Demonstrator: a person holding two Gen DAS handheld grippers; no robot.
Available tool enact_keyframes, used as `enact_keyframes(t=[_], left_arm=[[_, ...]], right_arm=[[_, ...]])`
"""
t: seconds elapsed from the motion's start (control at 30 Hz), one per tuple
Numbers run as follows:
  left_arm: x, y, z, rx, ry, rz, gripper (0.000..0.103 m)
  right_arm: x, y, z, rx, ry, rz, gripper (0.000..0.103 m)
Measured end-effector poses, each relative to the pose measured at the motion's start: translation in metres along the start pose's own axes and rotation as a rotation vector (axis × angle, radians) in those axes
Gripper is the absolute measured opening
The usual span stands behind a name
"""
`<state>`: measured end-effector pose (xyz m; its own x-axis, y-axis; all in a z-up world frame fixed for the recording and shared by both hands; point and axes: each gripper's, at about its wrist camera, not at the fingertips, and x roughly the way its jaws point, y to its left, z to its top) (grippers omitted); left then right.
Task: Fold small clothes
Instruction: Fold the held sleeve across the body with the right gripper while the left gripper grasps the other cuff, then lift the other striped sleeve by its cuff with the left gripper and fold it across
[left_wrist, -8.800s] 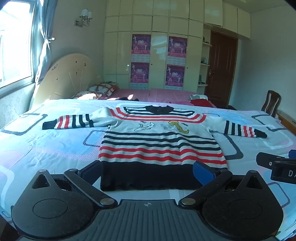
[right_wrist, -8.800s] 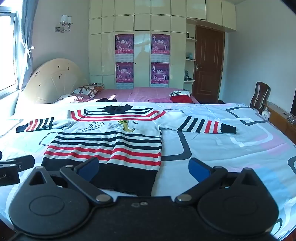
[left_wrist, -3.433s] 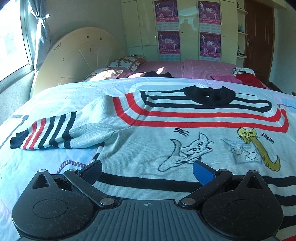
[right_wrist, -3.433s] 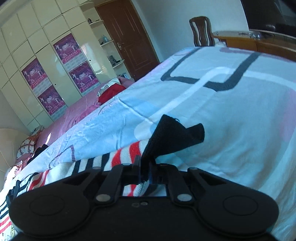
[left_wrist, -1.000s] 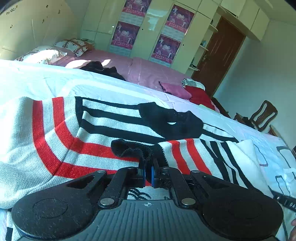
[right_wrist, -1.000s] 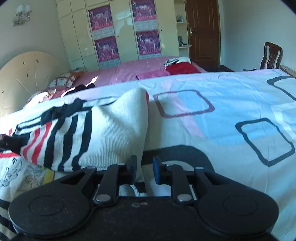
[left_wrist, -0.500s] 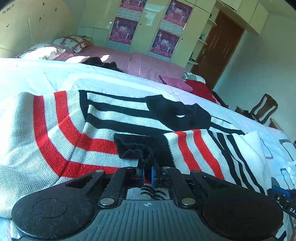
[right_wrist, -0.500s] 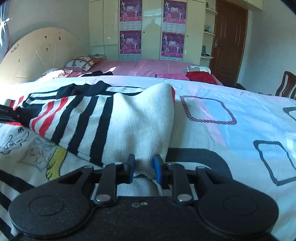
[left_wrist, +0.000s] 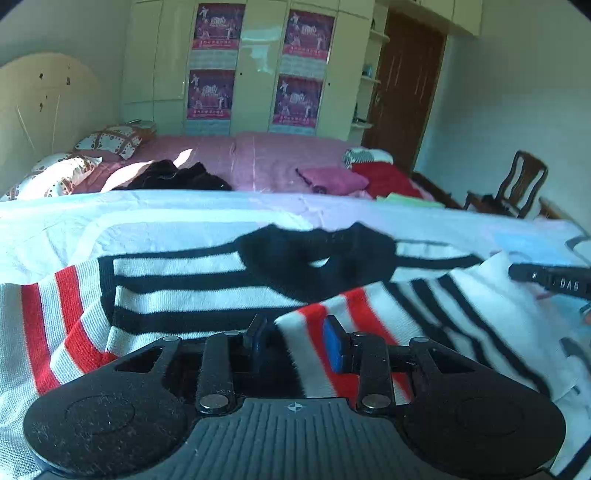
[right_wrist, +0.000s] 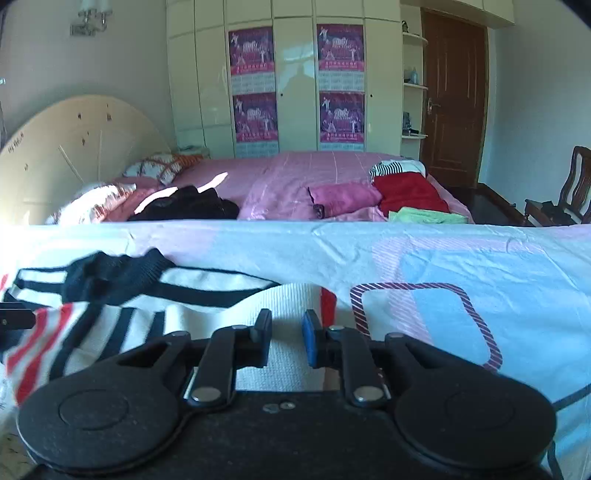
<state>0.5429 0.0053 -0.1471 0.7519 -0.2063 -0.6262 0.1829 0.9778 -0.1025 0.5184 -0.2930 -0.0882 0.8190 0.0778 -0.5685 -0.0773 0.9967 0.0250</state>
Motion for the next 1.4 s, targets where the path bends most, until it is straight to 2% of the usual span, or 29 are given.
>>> enact_keyframes(t=[0.03, 0.07, 0.1, 0.17, 0.23, 0.3, 0.37, 0.4, 0.43, 0.47, 0.5, 0.57, 0.63, 0.7, 0.73, 0.77, 0.87, 0.97, 1.07, 1.13, 1.23, 1.33, 1.4], left_arm=[[0.004, 0.003, -0.007, 0.008, -0.004, 0.01, 0.033], [0.001, 0.007, -0.01, 0.009, -0.021, 0.015, 0.033], [-0.002, 0.008, -0.01, 0.007, -0.016, 0.034, 0.033], [-0.011, 0.007, -0.005, -0.001, 0.007, 0.07, 0.033], [-0.026, 0.007, -0.002, -0.034, -0.044, 0.08, 0.033], [-0.036, 0.007, -0.002, -0.063, -0.069, 0.047, 0.034], [-0.038, 0.002, -0.004, -0.066, -0.073, 0.018, 0.034], [-0.032, -0.003, -0.006, -0.046, -0.046, 0.018, 0.037], [-0.023, -0.007, -0.009, -0.024, -0.005, 0.035, 0.054], [-0.013, -0.01, -0.016, 0.005, 0.033, 0.059, 0.059], [-0.013, -0.015, -0.019, 0.038, 0.008, 0.075, 0.059], [-0.023, -0.018, -0.016, 0.04, 0.011, 0.083, 0.059], [-0.038, -0.018, -0.018, 0.016, -0.044, 0.06, 0.059], [-0.035, -0.02, -0.024, 0.037, -0.008, 0.093, 0.066], [-0.029, -0.02, -0.03, 0.038, 0.016, 0.104, 0.072], [-0.029, -0.02, -0.032, 0.043, 0.0, 0.109, 0.074], [-0.045, -0.021, -0.021, 0.025, 0.019, 0.116, 0.074], [-0.082, -0.008, -0.022, -0.048, -0.04, 0.091, 0.076], [-0.123, 0.021, -0.044, -0.103, -0.075, 0.156, 0.081], [-0.147, 0.052, -0.065, -0.19, -0.071, 0.194, 0.081], [-0.179, 0.112, -0.102, -0.384, -0.103, 0.259, 0.08], [-0.213, 0.186, -0.141, -0.653, -0.211, 0.367, 0.057], [-0.228, 0.232, -0.16, -0.82, -0.289, 0.402, 0.056]], right_arm=[[0.016, -0.007, -0.003, 0.003, 0.057, -0.053, 0.016], [0.023, -0.017, -0.006, 0.031, 0.067, -0.083, 0.021], [0.023, -0.028, -0.007, 0.085, 0.066, -0.076, 0.025], [0.014, -0.032, -0.003, 0.127, 0.089, -0.07, 0.022], [-0.015, -0.024, -0.003, 0.118, 0.031, -0.054, 0.02], [-0.043, -0.01, -0.01, 0.105, -0.005, 0.004, 0.02], [-0.059, 0.011, -0.022, 0.041, -0.019, 0.044, 0.02], [-0.057, 0.021, -0.029, 0.001, 0.008, 0.049, 0.018], [-0.047, 0.028, -0.037, -0.034, 0.063, 0.03, 0.018], [-0.036, 0.031, -0.045, -0.054, 0.103, 0.006, 0.019], [-0.04, 0.034, -0.047, -0.073, 0.078, -0.004, 0.019], [-0.048, 0.04, -0.039, -0.094, 0.098, -0.014, 0.02], [-0.072, 0.039, -0.033, -0.07, 0.029, -0.001, 0.023], [-0.085, 0.039, -0.034, -0.063, 0.007, -0.013, 0.027], [-0.081, 0.039, -0.039, -0.067, 0.041, -0.021, 0.028], [-0.067, 0.037, -0.045, -0.073, 0.133, -0.04, 0.03], [-0.075, 0.039, -0.045, -0.09, 0.146, -0.045, 0.03], [-0.111, 0.038, -0.037, -0.037, 0.044, -0.019, 0.031], [-0.132, 0.042, -0.04, -0.015, 0.03, -0.011, 0.031], [-0.146, 0.046, -0.044, 0.016, 0.003, 0.016, 0.031], [-0.155, 0.063, -0.047, 0.028, 0.005, 0.042, 0.031], [-0.157, 0.088, -0.048, 0.002, 0.016, 0.072, 0.031], [-0.155, 0.105, -0.047, -0.024, 0.023, 0.08, 0.032]])
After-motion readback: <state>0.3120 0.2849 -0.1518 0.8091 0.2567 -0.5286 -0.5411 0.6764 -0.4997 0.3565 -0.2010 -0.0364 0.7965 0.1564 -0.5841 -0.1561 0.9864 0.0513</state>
